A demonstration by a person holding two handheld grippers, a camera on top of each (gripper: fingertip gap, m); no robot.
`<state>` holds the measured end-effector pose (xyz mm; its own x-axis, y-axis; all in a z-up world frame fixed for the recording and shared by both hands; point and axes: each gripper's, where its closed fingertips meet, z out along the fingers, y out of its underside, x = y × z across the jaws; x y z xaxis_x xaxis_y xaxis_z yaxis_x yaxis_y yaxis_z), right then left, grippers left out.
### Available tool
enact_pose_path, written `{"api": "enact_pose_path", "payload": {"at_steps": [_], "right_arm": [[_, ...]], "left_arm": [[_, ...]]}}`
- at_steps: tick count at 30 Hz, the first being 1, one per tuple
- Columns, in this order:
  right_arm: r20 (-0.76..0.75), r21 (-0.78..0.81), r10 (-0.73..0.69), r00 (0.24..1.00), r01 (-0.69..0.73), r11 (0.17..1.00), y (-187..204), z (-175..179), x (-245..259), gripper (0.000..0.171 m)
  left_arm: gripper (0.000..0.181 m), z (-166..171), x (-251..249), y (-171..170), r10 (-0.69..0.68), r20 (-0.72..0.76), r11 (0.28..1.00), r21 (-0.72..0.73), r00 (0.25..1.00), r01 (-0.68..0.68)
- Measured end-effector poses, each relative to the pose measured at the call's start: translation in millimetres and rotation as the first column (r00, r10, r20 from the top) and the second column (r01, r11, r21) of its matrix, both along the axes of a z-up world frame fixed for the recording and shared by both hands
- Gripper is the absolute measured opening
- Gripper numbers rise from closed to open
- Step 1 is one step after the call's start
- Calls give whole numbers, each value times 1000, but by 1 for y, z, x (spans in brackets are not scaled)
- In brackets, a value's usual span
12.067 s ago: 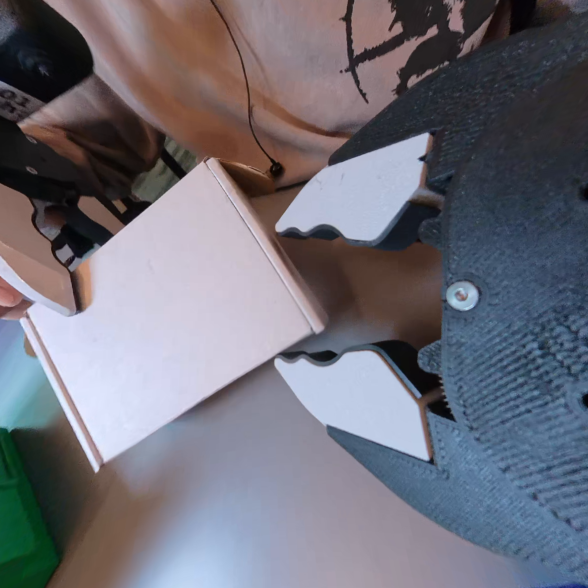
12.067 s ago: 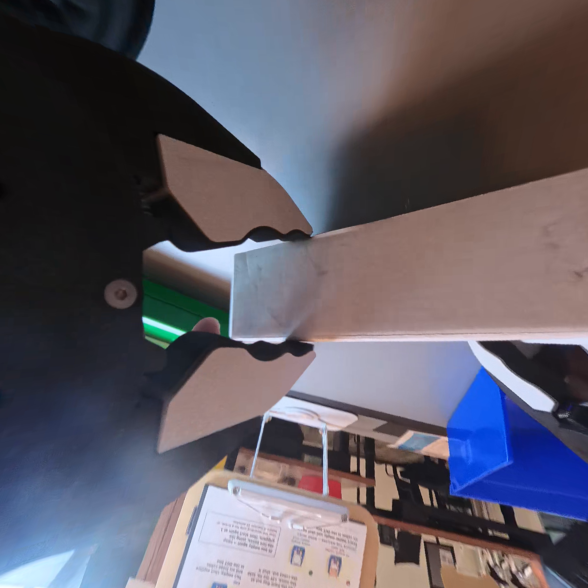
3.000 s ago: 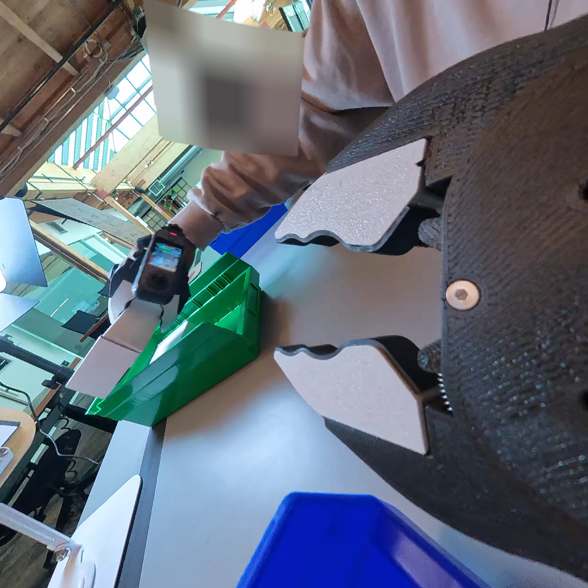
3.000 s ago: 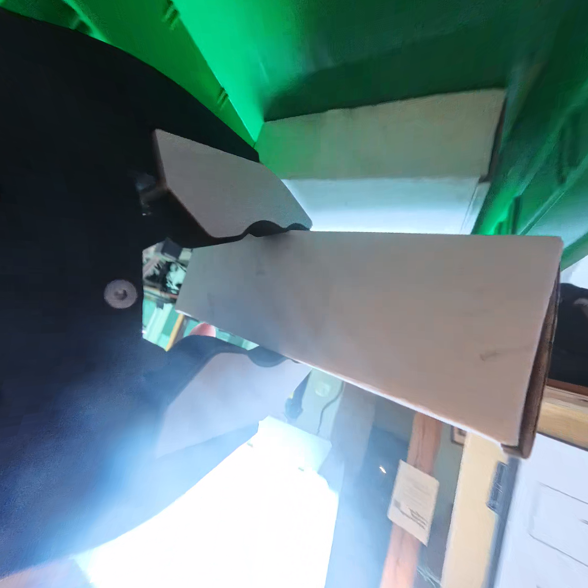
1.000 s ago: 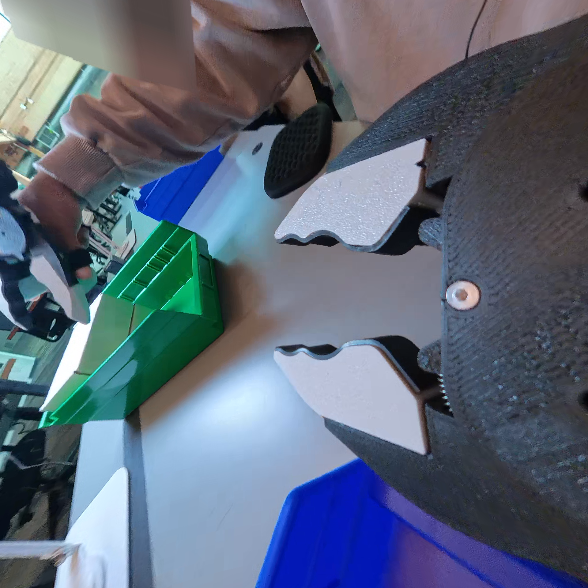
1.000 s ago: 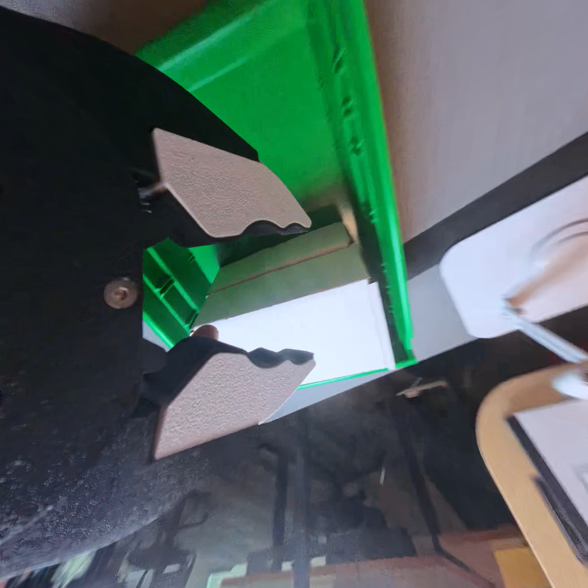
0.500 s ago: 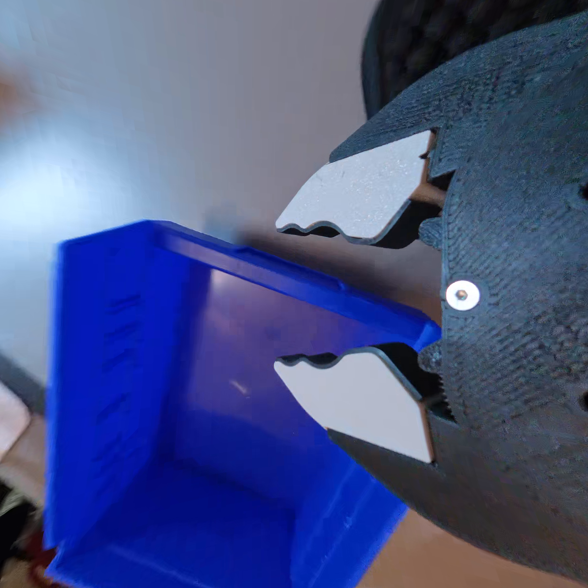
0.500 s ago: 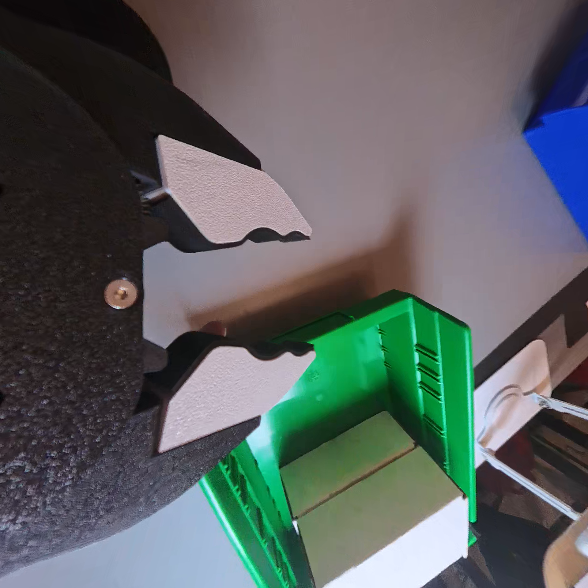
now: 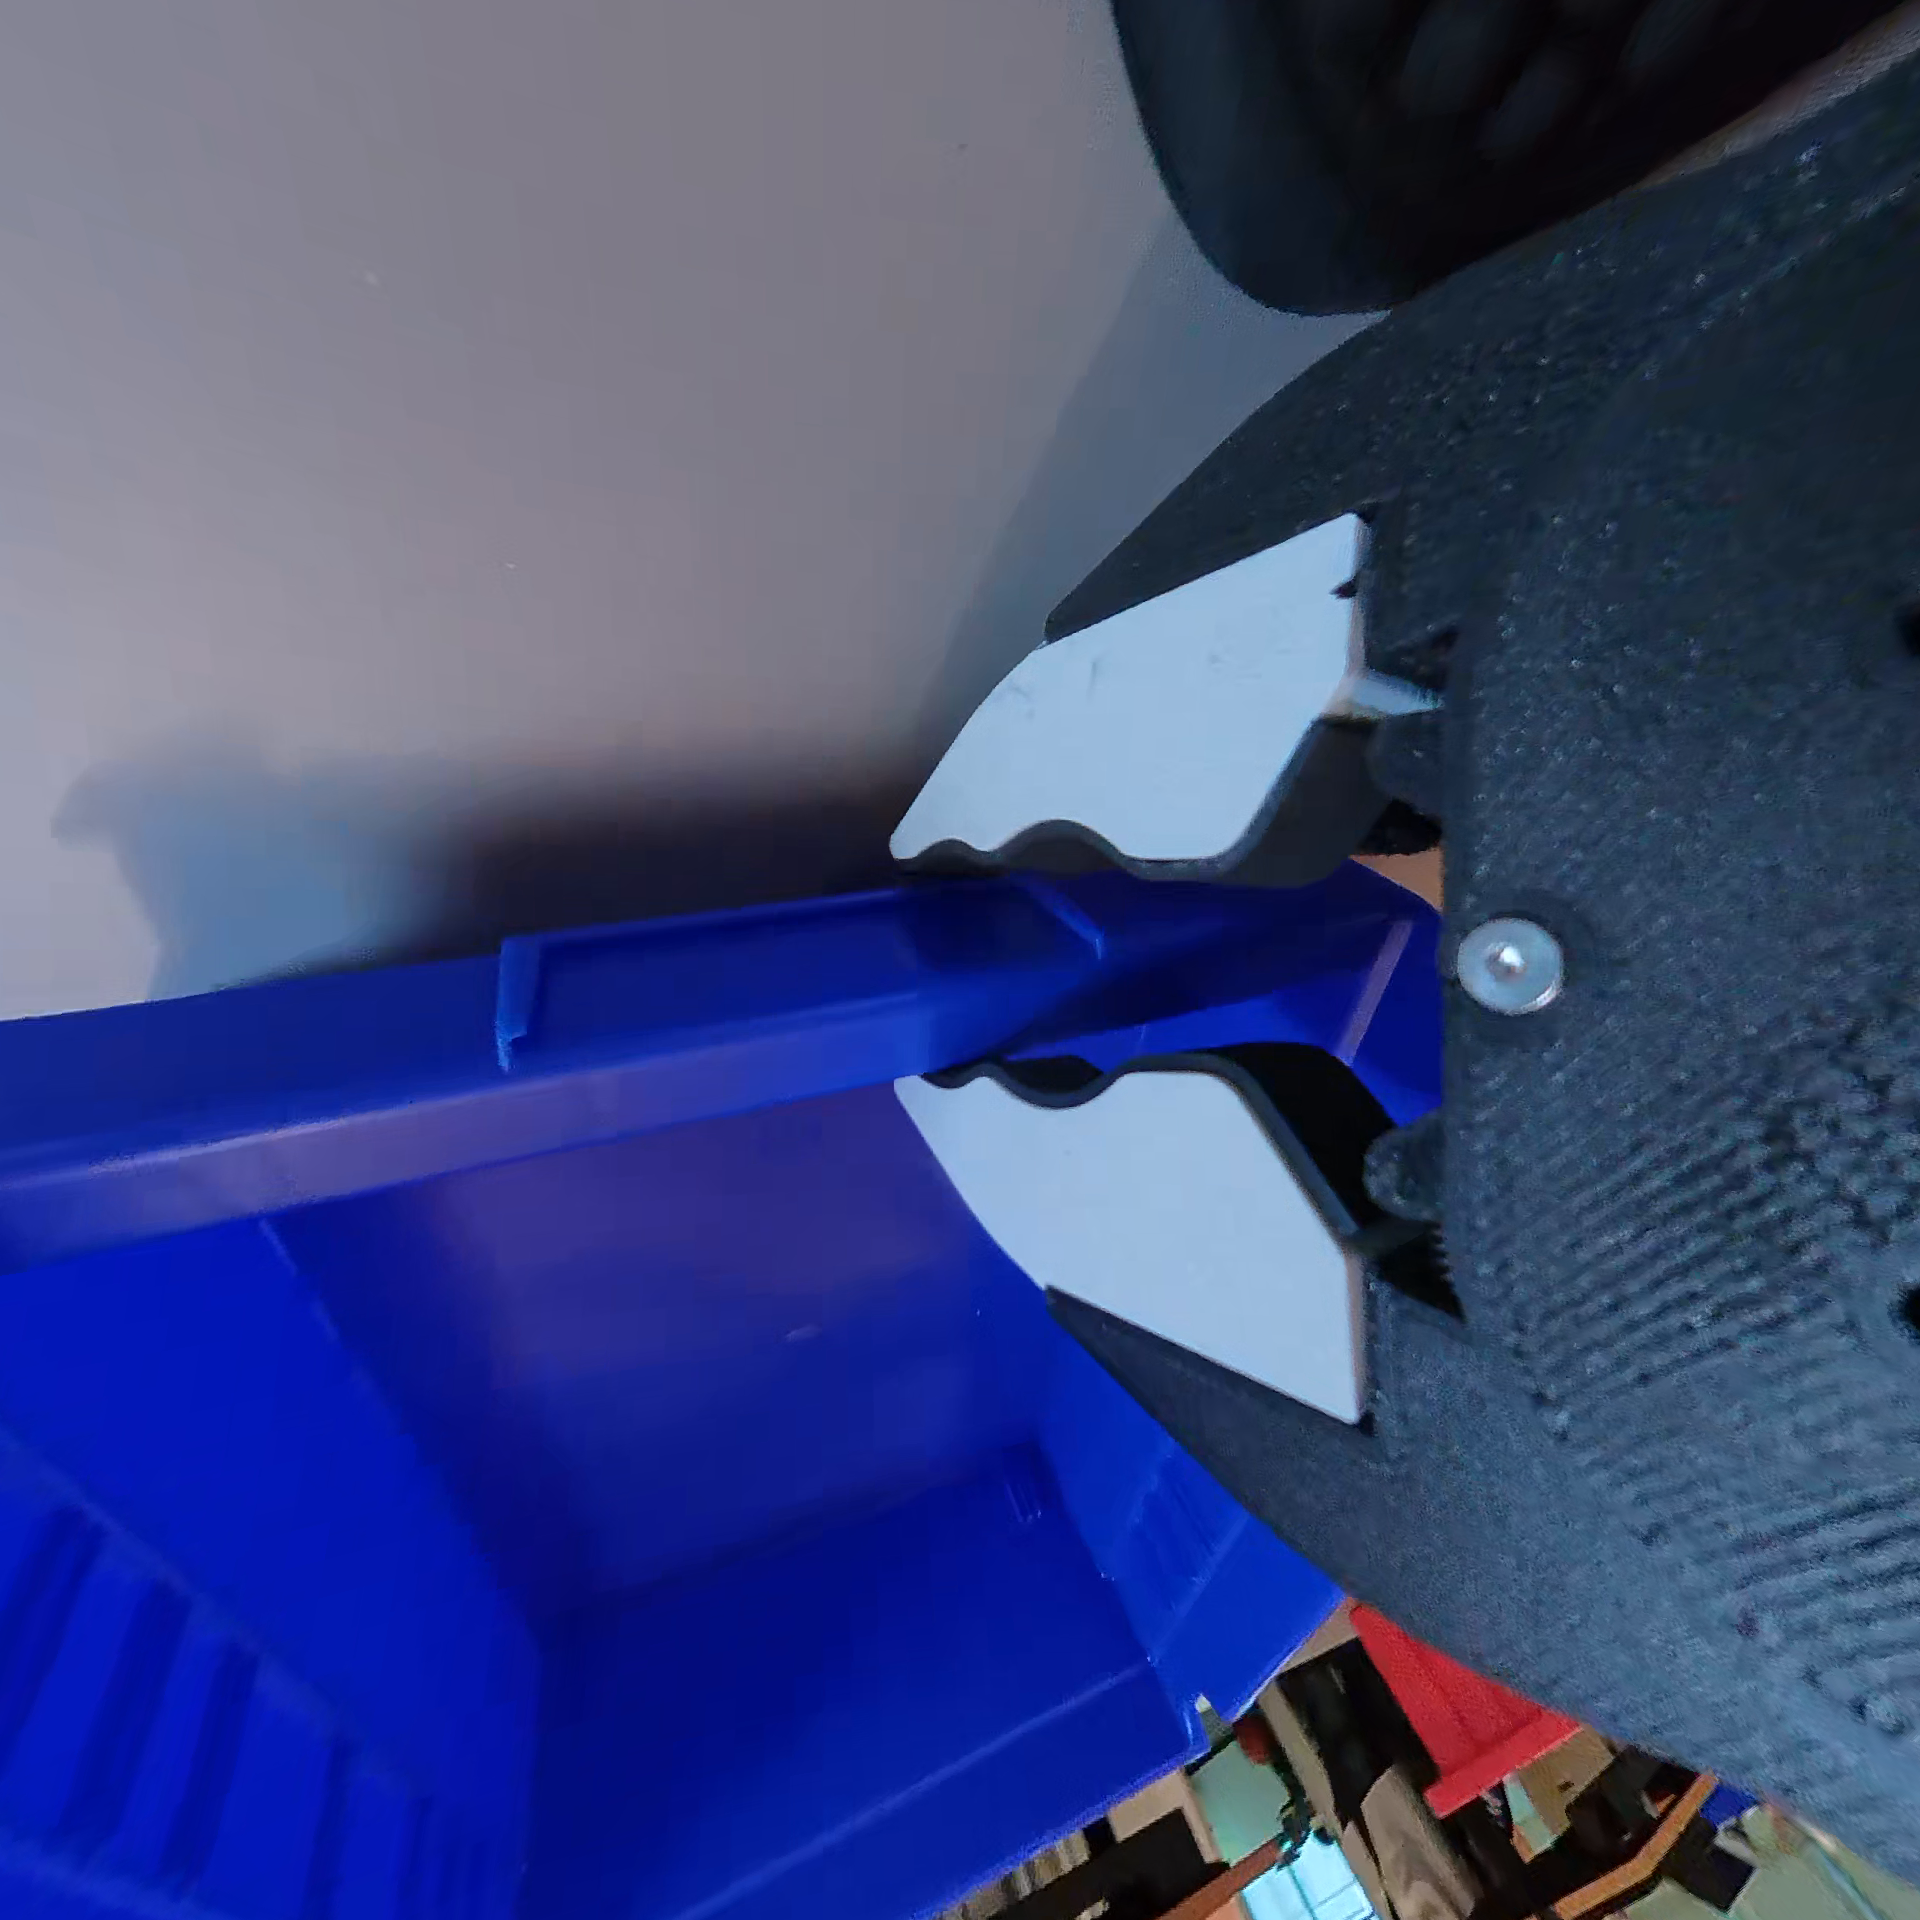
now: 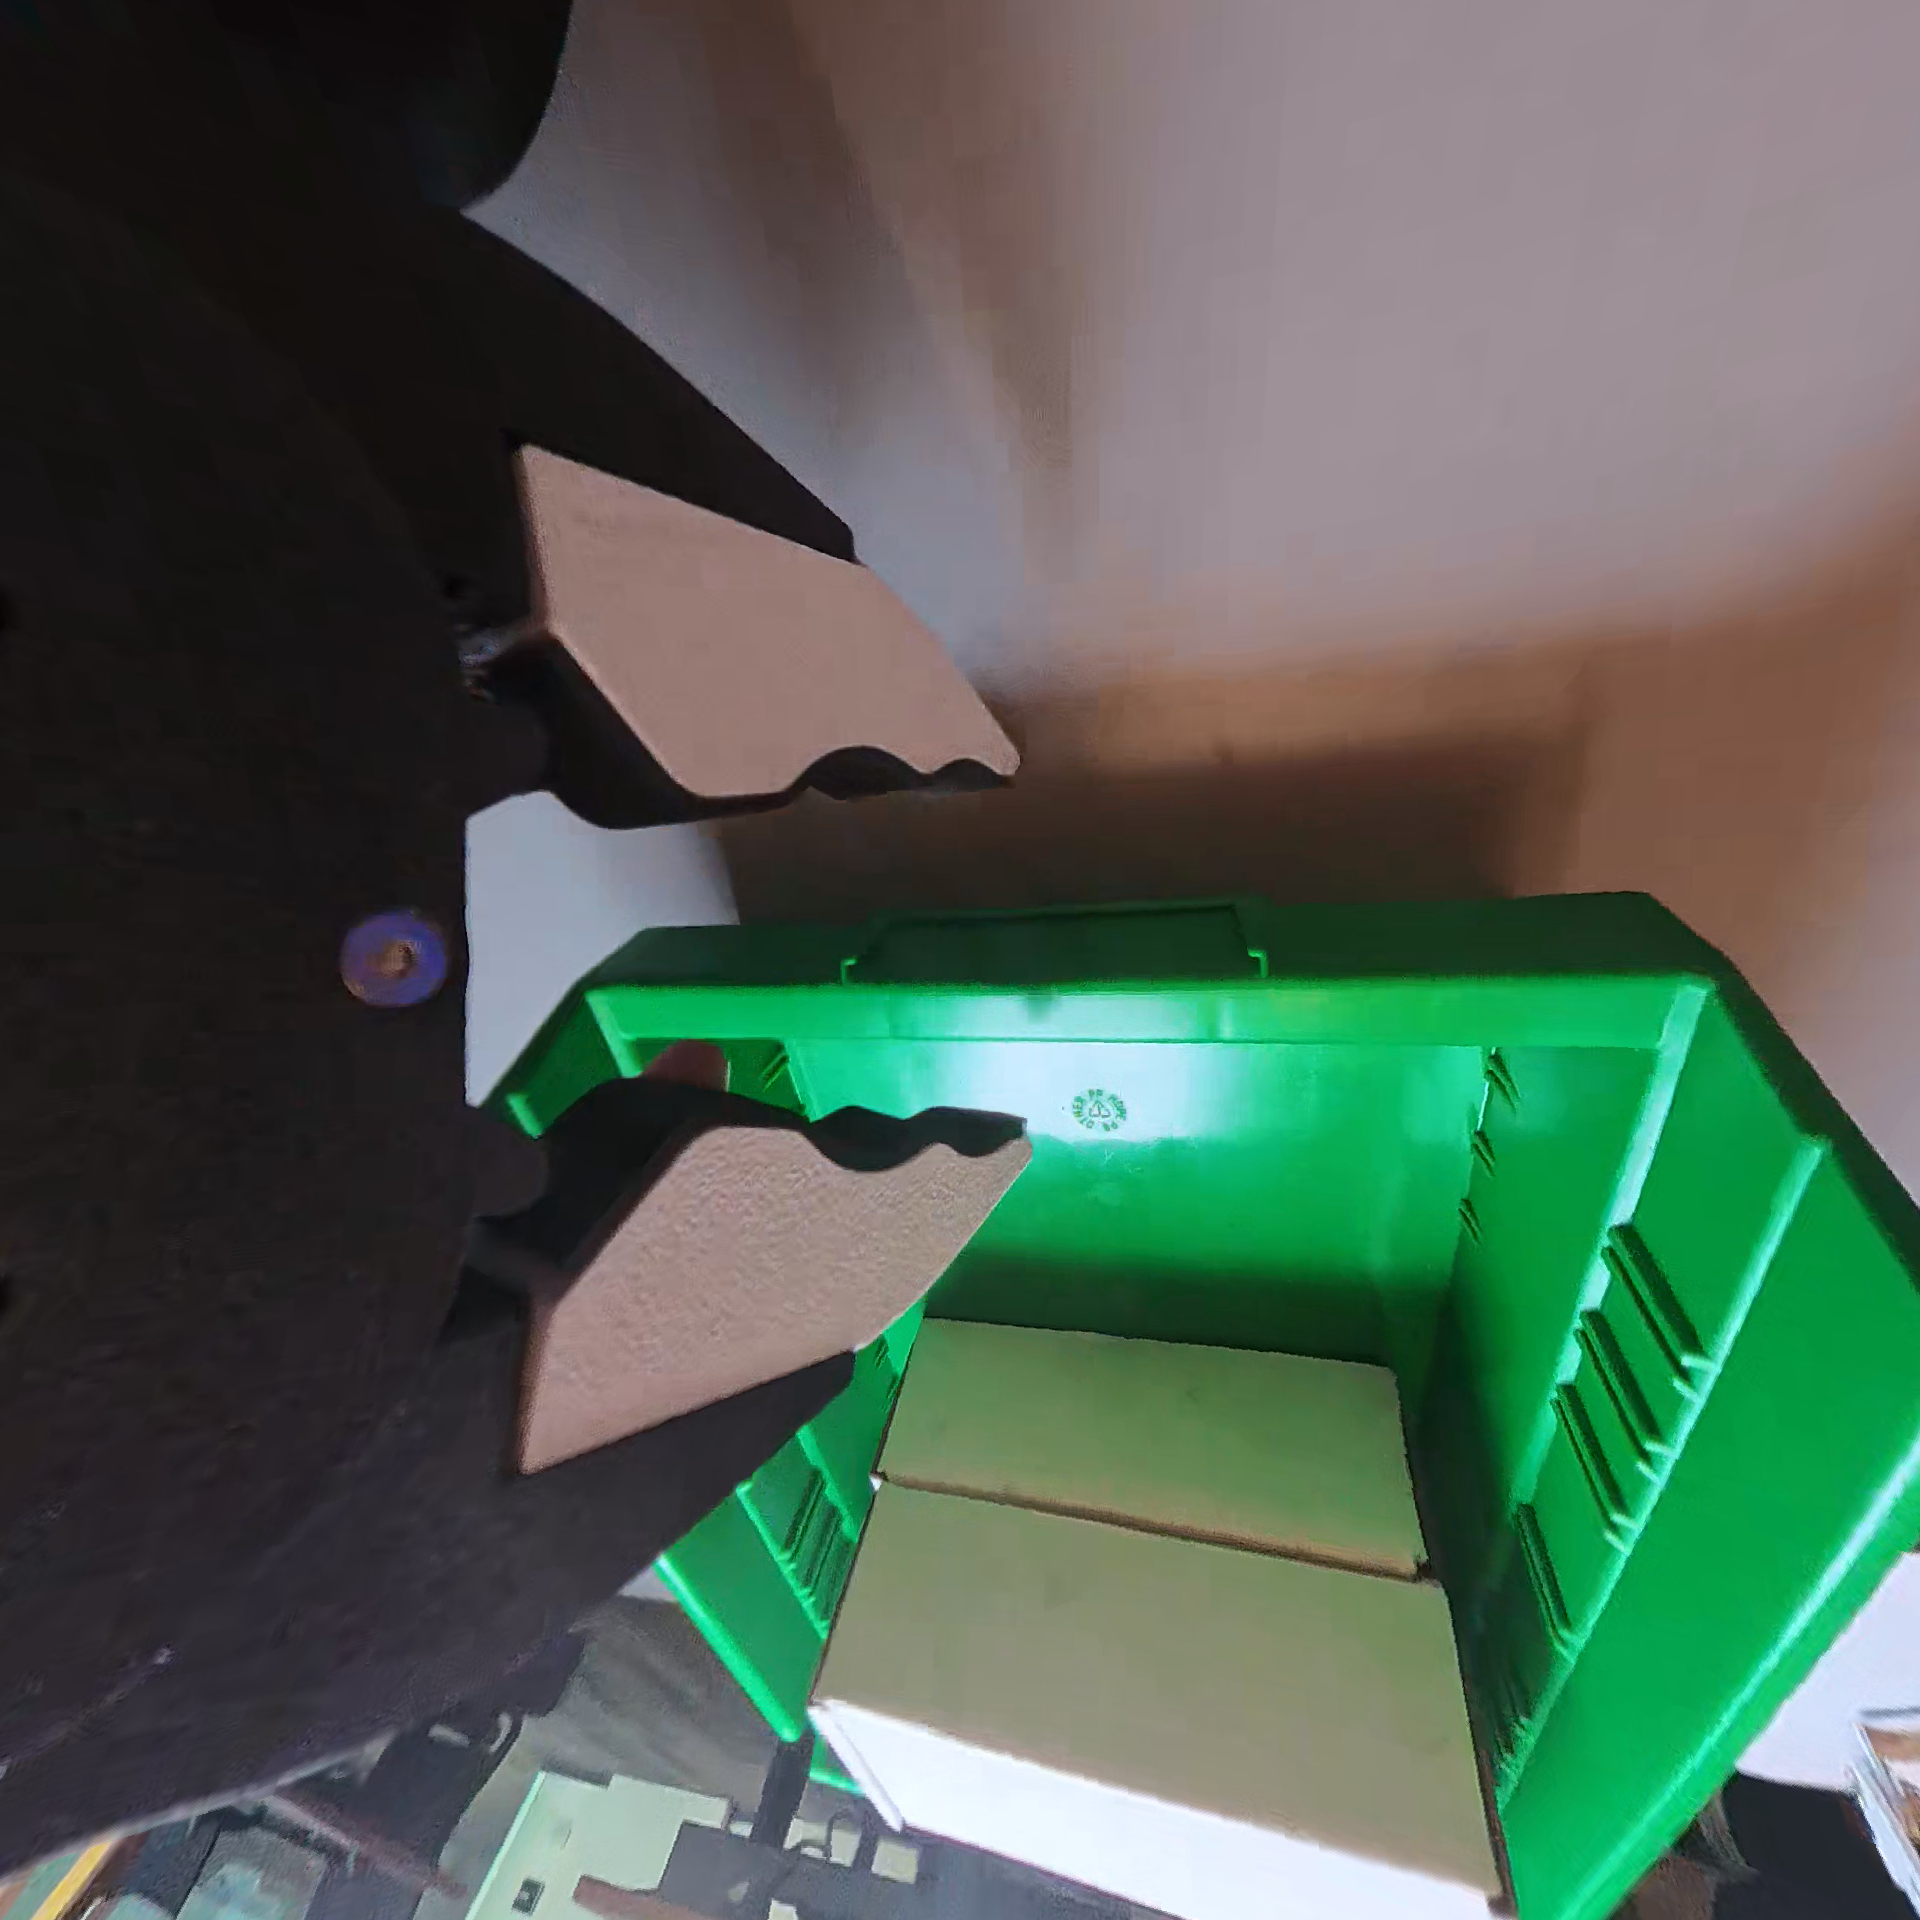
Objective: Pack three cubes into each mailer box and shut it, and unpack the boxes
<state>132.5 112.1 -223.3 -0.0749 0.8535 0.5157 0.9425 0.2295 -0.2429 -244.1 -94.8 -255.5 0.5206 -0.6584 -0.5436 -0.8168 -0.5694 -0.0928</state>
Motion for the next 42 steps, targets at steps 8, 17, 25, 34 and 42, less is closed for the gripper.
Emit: {"api": "enact_pose_path", "payload": {"at_steps": [8,17,25,34,42], "right_arm": [[279,24,89,956,-99,995,23,-28,-9,37],[309,125,188,932,-236,964,-28,-28,-4,34],[-109,111,295,949,-283,953,-159,-2,-28,34],[-827,-242,-371,421,328,913,-123,71,68,53],[-703,-241,-462,540,431,870,-93,19,62,35]], "left_arm": [[32,0,64,43,-192,38,981,39,981,190],[44,20,122,90,-336,115,925,227,935,304],[50,96,242,21,-225,906,968,250,358,-24],[54,64,278,23,-120,946,923,219,303,-317],[35,51,286,48,-130,873,889,312,470,-334]]}}
